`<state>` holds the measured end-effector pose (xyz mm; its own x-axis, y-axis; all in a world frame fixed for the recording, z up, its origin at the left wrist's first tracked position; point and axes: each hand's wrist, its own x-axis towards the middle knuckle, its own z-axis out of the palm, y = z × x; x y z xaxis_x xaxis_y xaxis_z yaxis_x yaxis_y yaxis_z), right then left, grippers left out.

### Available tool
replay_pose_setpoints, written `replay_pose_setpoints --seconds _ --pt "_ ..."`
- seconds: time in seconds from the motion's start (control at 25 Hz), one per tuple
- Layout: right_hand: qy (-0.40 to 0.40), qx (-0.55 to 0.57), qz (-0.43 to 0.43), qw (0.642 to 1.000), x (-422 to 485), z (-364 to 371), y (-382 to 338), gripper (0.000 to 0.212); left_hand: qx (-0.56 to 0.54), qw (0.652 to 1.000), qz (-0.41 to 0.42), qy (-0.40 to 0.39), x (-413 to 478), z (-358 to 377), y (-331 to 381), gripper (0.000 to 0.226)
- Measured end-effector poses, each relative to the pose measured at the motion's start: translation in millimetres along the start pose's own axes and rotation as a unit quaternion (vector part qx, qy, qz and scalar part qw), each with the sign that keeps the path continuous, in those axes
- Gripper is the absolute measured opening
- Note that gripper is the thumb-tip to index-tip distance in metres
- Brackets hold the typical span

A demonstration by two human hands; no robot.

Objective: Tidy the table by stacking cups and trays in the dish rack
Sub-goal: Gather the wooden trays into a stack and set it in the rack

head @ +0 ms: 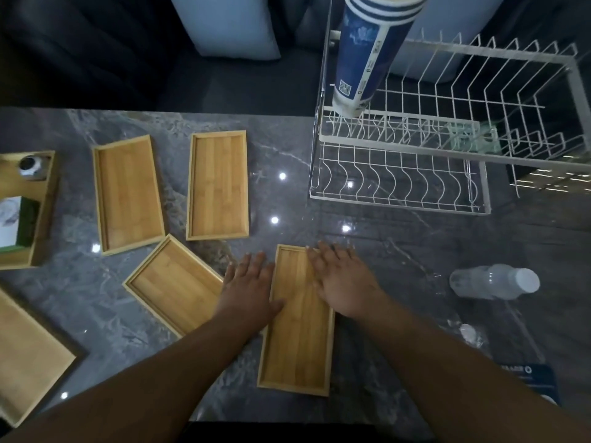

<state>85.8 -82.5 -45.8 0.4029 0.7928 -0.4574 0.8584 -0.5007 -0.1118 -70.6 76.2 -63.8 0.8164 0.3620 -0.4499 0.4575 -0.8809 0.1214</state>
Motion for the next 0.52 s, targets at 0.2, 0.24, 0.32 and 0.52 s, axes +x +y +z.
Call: replay_pose_setpoints --seconds 0.2,0.24,0.32,0.52 --pt "0.023 0.008 0.029 0.999 -11.6 5.9 18.2 0.047 0.0 0.999 0.047 -0.01 11.1 -6.5 15.7 0.075" --pt "0.019 0.012 0.041 0.999 -14.9 7.1 23.6 0.041 -0.003 0.998 0.06 -0.016 13.6 -8.5 20.8 0.071" --pt "0.003 0.033 0.076 0.997 -23.5 8.9 36.2 0.028 -0.002 0.997 0.079 -0.019 17.5 -11.9 31.4 0.06" --pt "0.011 0.019 0.163 0.986 -50.2 11.6 64.7 0.022 0.023 0.996 0.078 -0.026 17.4 -16.3 44.6 0.054"
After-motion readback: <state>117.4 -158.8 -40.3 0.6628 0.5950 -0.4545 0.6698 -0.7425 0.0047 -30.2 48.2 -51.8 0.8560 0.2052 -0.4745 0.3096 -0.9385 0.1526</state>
